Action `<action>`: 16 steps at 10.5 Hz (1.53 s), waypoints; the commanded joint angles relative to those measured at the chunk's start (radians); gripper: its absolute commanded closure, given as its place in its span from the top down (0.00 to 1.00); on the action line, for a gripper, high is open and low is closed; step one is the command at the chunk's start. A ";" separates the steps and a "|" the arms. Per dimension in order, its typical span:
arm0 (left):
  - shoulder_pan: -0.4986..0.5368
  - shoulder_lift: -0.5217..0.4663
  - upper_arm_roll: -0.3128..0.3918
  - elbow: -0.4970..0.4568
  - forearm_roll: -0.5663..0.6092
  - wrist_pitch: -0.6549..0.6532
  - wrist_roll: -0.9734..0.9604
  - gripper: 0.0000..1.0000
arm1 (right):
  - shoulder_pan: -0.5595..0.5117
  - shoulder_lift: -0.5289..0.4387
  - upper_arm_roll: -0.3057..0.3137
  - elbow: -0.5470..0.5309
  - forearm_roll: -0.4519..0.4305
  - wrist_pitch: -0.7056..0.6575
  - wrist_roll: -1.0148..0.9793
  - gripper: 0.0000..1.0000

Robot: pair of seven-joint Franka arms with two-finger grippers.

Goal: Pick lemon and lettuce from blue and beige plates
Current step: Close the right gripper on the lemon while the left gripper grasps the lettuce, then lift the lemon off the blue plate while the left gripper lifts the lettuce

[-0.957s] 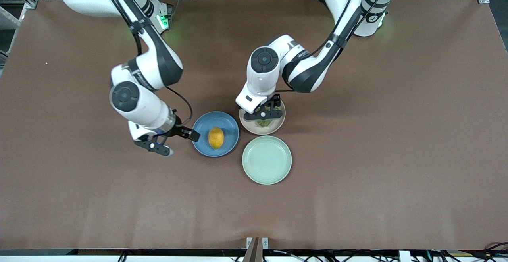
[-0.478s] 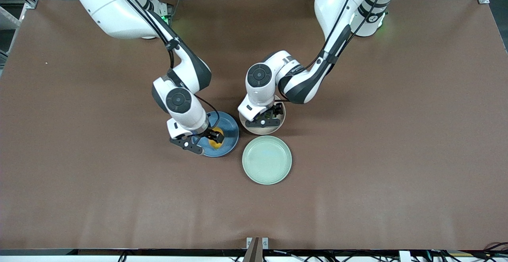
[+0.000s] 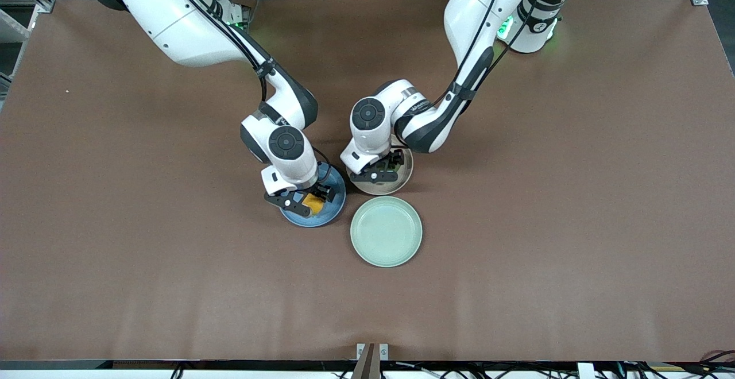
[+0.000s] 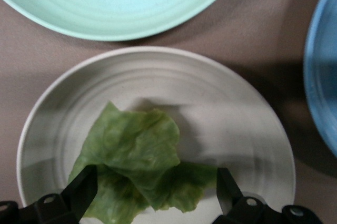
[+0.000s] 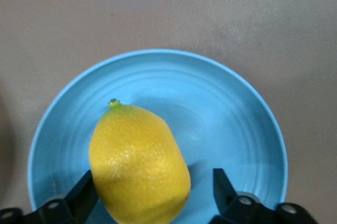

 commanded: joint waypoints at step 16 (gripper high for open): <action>-0.003 -0.070 0.000 -0.008 0.008 -0.004 -0.083 0.00 | -0.208 -0.440 -0.269 -0.273 0.141 -0.217 -0.912 0.00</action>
